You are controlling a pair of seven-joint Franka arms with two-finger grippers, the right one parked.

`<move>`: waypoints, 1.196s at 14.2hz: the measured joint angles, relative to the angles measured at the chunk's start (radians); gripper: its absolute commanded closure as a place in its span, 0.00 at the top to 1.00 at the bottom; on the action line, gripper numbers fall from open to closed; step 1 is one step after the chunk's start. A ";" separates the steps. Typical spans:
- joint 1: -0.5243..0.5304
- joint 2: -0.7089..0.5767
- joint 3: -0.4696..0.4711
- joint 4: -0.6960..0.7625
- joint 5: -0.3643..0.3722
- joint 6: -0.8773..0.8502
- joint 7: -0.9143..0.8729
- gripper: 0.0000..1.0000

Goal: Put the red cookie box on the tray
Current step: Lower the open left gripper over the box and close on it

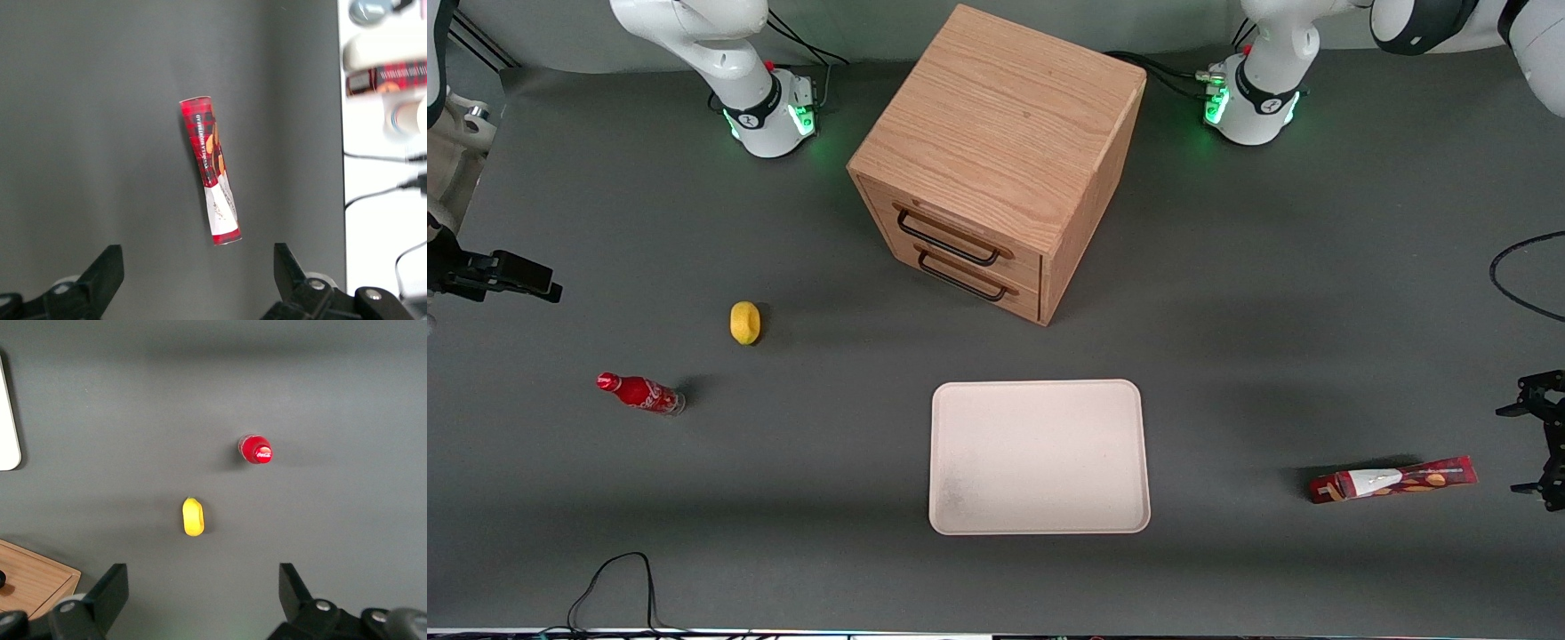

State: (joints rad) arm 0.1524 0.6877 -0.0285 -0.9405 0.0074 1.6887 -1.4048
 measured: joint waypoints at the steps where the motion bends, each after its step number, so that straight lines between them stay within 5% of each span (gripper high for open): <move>1: 0.000 0.002 0.000 -0.005 0.000 0.005 -0.045 1.00; 15: 0.001 0.206 -0.002 -0.167 0.001 0.377 -0.110 1.00; 17: 0.001 0.206 -0.002 -0.185 0.008 0.382 -0.110 0.92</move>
State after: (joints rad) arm 0.1531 0.8940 -0.0300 -1.1253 0.0159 2.0705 -1.5144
